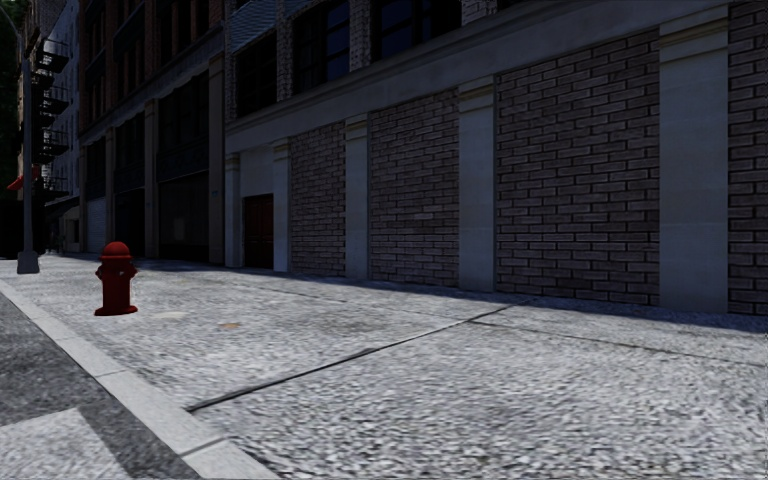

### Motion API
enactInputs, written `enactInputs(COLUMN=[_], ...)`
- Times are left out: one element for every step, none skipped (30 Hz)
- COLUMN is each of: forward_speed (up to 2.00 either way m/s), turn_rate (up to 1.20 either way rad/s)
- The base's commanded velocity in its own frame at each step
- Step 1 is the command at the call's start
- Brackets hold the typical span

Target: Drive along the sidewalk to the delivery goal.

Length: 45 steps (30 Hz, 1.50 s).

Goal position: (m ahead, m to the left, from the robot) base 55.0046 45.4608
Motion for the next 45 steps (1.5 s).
enactInputs(forward_speed=[1.92,1.92,1.92,1.92,1.92,1.92,1.92,1.92,1.92,1.92,1.92,1.92,1.92,1.92,1.92,1.92,1.92,1.92,1.92,1.92,1.92,1.92,1.92,1.92,1.92,1.92,1.92,1.92,1.92,1.92,1.92,1.92,1.92,1.92,1.92,1.92,1.92,1.92,1.92,1.92,1.92,1.92,1.92,1.92,1.92], turn_rate=[0.22,0.22,0.22,0.22,0.22,0.22,0.22,0.22,0.22,0.22,0.23,0.23,0.26,0.28,0.29,0.3,0.3,0.32,0.37,0.42,0.42,0.43,0.44,0.44,0.44,0.45,0.45,0.45,0.45,0.45,0.46,0.47,0.47,0.47,0.48,0.48,0.48,0.48,0.48,0.48,0.48,0.48,0.48,0.48,0.48])
